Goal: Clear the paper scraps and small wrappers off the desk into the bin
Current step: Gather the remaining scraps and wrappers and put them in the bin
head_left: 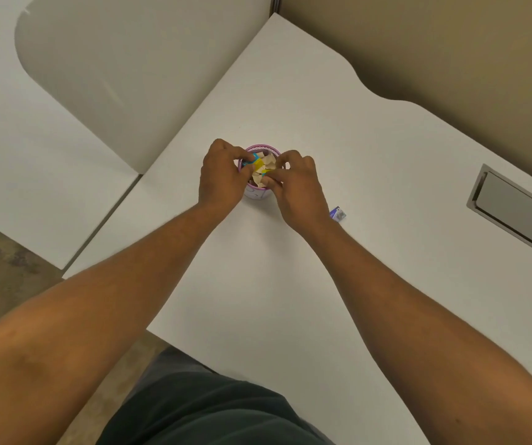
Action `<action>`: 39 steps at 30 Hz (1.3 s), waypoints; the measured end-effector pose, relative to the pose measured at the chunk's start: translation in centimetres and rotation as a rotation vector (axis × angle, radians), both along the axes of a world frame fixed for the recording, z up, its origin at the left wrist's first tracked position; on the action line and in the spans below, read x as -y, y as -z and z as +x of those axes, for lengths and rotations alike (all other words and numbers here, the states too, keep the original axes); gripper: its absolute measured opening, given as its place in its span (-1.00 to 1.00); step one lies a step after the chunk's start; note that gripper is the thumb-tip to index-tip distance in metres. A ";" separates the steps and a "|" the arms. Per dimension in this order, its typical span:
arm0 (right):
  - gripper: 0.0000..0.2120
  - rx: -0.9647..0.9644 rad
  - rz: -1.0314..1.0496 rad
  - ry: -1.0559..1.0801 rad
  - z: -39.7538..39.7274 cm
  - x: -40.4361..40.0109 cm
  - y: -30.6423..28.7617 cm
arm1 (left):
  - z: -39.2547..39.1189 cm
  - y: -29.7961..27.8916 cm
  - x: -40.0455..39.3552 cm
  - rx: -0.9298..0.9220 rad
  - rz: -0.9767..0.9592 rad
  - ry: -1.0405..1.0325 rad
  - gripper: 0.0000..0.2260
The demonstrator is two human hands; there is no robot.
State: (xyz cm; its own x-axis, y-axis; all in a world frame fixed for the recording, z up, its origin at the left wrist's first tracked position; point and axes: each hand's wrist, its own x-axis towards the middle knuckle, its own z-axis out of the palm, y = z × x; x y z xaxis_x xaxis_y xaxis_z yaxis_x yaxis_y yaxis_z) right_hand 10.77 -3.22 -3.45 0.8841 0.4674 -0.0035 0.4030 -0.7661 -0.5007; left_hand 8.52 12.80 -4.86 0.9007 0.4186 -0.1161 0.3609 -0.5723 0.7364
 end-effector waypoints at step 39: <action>-0.68 0.022 -0.192 -0.043 0.7 -1.2 -1.9 | -10.6 5.0 7.8 -0.067 0.383 0.989 -0.59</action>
State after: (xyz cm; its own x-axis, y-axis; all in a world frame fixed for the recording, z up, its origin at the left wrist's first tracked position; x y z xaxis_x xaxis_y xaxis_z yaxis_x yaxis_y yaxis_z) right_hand 11.45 -2.04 -1.52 0.8643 0.4970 -0.0769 0.4464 -0.8286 -0.3379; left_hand -2.12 4.98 -9.89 0.8569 -0.4777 -0.1938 -0.3589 -0.8227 0.4408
